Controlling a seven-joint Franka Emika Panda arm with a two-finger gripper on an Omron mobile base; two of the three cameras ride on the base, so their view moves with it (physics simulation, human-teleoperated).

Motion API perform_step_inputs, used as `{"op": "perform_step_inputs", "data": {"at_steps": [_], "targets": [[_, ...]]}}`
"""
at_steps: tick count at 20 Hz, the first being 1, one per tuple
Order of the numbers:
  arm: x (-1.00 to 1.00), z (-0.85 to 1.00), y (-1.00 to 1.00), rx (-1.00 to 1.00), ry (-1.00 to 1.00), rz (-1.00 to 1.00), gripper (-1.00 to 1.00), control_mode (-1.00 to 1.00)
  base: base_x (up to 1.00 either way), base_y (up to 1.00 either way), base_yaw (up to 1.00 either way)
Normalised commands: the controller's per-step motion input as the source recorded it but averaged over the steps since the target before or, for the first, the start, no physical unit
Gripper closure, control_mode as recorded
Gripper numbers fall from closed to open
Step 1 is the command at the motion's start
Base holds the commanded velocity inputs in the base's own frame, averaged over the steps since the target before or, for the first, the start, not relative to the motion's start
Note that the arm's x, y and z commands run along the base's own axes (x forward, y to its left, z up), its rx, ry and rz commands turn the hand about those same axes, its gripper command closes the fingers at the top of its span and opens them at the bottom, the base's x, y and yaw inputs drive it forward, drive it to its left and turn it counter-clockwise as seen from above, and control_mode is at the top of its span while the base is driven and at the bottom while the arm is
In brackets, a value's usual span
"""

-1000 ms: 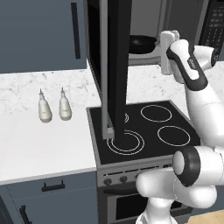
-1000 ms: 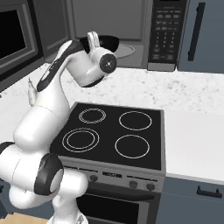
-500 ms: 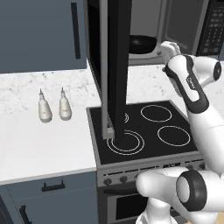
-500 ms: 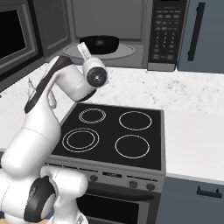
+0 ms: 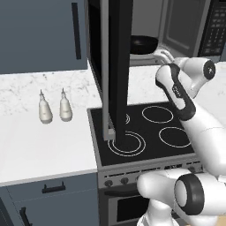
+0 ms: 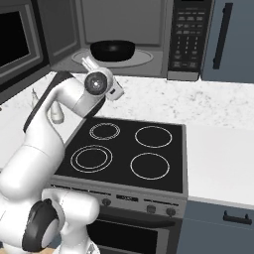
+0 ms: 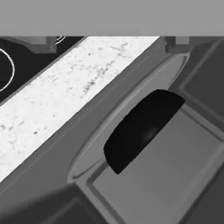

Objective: Open the microwave, place the bowl with waffle inside the microwave, then close the microwave door and turn it on.

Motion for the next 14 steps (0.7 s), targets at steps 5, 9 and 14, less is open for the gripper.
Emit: {"op": "perform_step_inputs", "data": {"at_steps": [5,9,14], "targets": [[0.00,-0.10,0.00,-0.36,0.02,-0.29,-1.00,-1.00,0.00,0.00,0.00],[0.00,-0.27,0.00,-0.37,0.09,-0.35,-1.00,-1.00,0.00,0.00,0.00],[0.00,-0.29,0.01,-0.37,0.10,-0.35,-1.00,-1.00,0.00,0.00,0.00]]}}
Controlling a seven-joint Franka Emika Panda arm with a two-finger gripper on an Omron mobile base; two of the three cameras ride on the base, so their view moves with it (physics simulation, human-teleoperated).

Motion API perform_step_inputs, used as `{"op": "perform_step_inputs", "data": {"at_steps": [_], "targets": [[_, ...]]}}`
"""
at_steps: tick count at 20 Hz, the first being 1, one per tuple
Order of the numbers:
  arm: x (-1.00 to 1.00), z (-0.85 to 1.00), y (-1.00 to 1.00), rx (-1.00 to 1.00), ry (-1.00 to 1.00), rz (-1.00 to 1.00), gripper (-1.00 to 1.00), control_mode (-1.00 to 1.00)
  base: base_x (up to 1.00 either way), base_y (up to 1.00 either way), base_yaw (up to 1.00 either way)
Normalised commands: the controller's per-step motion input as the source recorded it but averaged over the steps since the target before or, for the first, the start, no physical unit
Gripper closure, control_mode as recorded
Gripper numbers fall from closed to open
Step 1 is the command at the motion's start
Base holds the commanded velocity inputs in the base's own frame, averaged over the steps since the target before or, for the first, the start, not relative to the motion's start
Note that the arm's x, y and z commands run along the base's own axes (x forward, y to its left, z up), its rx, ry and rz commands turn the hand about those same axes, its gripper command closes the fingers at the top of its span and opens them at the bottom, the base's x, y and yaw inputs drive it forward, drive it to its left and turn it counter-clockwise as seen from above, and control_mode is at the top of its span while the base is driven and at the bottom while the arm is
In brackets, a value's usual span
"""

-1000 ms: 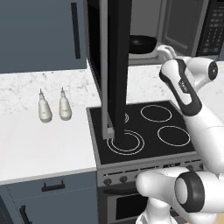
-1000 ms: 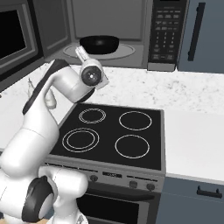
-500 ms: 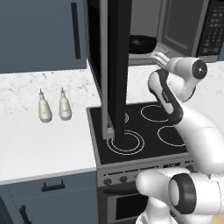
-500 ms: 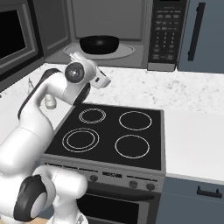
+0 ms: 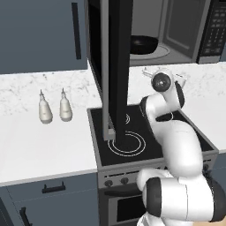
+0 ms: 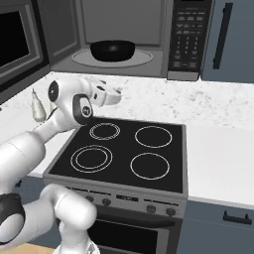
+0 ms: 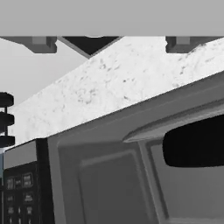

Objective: Open the microwave, place the bowl with waffle inside the microwave, then close the microwave door and turn it on.

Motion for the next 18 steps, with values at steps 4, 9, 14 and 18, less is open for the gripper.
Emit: {"op": "perform_step_inputs", "data": {"at_steps": [4,9,14,18], "targets": [[-0.09,-0.41,0.04,-0.33,0.08,-0.30,-1.00,-1.00,0.00,0.00,0.00],[-0.34,-0.55,-0.05,-0.25,0.03,-0.03,-1.00,-1.00,0.00,0.00,0.00],[-0.42,-0.13,0.52,-0.26,0.01,-0.06,-1.00,-1.00,0.00,0.00,0.00],[-0.32,-0.25,0.96,-0.21,0.01,-0.11,-1.00,-1.00,0.00,0.00,0.00]]}}
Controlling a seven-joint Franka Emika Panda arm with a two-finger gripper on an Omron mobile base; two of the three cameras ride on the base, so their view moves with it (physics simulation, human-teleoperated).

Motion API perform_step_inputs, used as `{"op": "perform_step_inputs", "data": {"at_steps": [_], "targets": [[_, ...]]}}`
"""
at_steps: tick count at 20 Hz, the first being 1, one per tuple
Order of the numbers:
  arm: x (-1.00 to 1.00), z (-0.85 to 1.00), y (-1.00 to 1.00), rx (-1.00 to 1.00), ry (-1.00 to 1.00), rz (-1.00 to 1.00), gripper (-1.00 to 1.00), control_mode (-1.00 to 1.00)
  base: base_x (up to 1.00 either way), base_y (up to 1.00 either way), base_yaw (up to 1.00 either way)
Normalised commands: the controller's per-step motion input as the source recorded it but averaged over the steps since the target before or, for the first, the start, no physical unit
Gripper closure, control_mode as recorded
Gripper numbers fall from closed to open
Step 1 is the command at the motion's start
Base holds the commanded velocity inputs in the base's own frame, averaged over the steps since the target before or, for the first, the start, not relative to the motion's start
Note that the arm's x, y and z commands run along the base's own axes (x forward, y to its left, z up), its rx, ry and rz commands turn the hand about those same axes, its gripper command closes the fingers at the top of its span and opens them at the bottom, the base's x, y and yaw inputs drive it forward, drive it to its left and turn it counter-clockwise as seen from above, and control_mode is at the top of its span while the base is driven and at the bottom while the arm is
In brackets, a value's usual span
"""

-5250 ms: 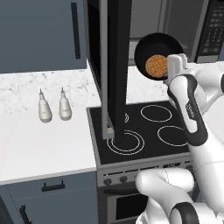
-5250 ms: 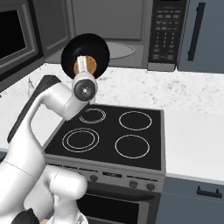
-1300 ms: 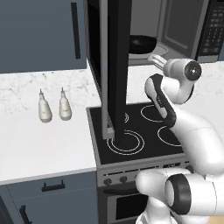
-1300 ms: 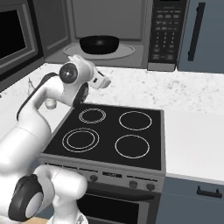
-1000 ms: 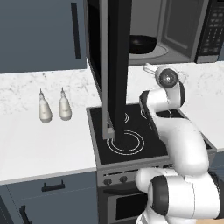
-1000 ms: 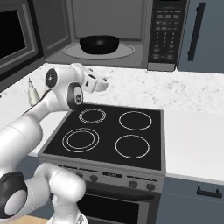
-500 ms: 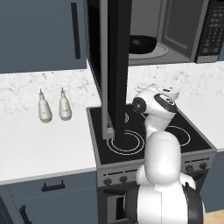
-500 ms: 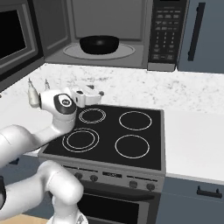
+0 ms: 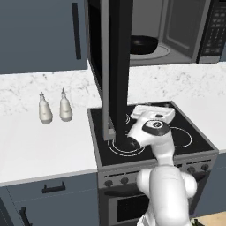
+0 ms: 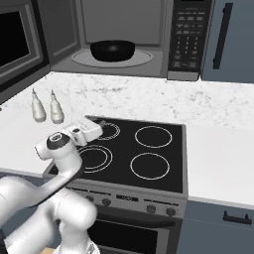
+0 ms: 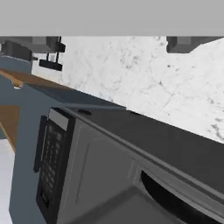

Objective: Open the microwave, place the bowl with waffle inside the microwave, then close the microwave door and turn it on.

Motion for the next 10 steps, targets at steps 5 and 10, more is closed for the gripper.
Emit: {"op": "perform_step_inputs", "data": {"at_steps": [5,10], "targets": [[-0.43,-0.07,0.97,-0.09,0.00,-0.11,-1.00,-1.00,0.00,0.00,0.00],[-0.42,0.03,1.00,-0.09,0.02,-0.10,-1.00,-1.00,0.00,0.00,0.00]]}}
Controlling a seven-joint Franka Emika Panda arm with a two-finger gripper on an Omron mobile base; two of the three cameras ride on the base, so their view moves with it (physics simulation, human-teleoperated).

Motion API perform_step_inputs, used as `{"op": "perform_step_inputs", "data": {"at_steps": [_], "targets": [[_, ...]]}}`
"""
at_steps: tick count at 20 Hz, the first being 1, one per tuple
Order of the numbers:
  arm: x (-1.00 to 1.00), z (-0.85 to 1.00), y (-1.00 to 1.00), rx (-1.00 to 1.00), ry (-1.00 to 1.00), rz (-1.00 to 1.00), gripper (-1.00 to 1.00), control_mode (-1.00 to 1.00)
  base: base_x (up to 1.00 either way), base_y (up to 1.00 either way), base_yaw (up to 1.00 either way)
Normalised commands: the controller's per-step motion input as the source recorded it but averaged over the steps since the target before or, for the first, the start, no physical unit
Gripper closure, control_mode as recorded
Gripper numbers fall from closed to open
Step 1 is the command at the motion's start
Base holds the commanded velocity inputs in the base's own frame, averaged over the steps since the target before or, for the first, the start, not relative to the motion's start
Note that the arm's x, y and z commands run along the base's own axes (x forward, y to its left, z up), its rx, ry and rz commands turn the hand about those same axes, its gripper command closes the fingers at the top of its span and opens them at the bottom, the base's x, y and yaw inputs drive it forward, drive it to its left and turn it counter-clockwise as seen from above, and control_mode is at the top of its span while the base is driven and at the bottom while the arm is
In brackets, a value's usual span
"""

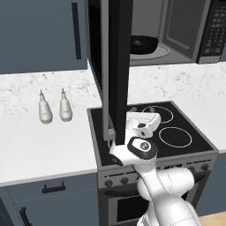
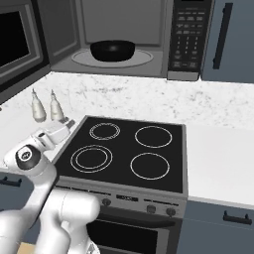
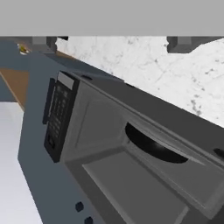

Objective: Open the microwave, place the bowl with waffle inside the microwave, then close the microwave door and turn it on.

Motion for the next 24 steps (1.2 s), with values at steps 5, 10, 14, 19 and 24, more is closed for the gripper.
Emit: {"op": "perform_step_inputs", "data": {"at_steps": [5,10,14,19,24], "targets": [[-0.20,-0.09,1.00,-0.04,-0.01,-0.04,-1.00,-1.00,0.00,0.00,0.00],[-0.40,0.00,0.92,0.00,-0.15,0.01,-1.00,-1.00,0.00,0.00,0.00],[-0.49,0.12,0.85,0.00,-0.17,0.07,-1.00,-1.00,0.00,0.00,0.00],[-0.38,0.41,0.60,0.00,-0.19,0.09,-1.00,-1.00,0.00,0.00,0.00],[-0.28,0.47,0.19,0.00,-0.19,0.05,-1.00,-1.00,0.00,0.00,0.00]]}}
